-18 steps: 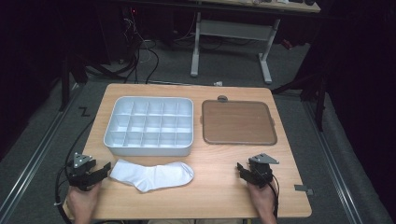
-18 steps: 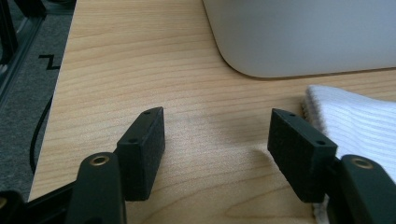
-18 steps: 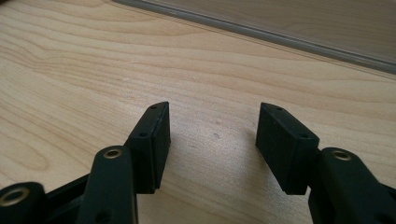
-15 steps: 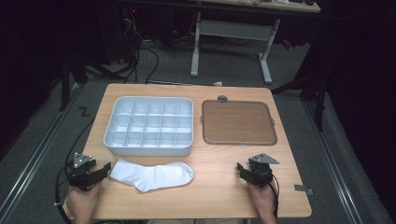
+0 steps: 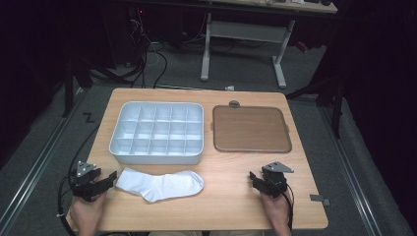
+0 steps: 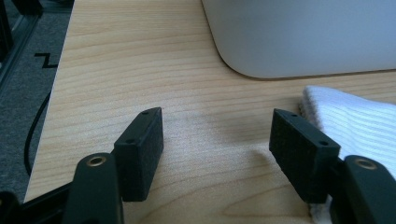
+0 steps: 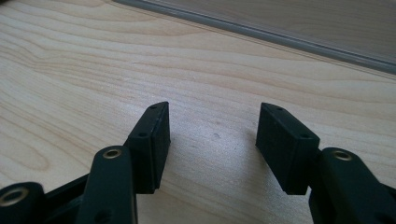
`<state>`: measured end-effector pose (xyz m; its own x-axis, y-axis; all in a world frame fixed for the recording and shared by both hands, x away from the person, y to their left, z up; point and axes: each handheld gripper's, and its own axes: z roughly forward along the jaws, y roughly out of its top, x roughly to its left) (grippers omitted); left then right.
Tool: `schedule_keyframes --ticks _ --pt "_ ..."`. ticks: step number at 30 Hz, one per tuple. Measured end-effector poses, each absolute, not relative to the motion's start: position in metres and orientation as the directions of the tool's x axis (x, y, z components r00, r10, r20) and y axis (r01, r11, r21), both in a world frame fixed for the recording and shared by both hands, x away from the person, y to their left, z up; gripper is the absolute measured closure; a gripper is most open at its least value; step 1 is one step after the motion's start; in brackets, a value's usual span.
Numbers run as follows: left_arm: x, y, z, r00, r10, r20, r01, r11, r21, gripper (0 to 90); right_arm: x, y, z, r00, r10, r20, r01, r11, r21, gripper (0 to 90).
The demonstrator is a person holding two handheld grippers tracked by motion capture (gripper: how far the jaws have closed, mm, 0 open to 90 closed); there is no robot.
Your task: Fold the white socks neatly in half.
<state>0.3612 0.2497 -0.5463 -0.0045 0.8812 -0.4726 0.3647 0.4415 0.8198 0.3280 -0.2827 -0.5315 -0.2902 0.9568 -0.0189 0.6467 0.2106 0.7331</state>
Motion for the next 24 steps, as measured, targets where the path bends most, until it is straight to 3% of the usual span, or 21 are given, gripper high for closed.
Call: schedule_keyframes --ticks 11,24 --pt "0.3615 0.2456 -0.5476 -0.005 0.898 -0.44 0.362 0.412 0.836 35.9 0.3283 -0.2828 -0.5314 -0.292 0.956 -0.022 0.645 0.213 0.733 44.9" --pt "0.3612 0.2481 -0.5464 -0.009 0.886 -0.464 0.36 0.436 0.825 36.6 0.3273 -0.2816 -0.5312 -0.291 0.956 -0.024 0.645 0.215 0.733 47.9"
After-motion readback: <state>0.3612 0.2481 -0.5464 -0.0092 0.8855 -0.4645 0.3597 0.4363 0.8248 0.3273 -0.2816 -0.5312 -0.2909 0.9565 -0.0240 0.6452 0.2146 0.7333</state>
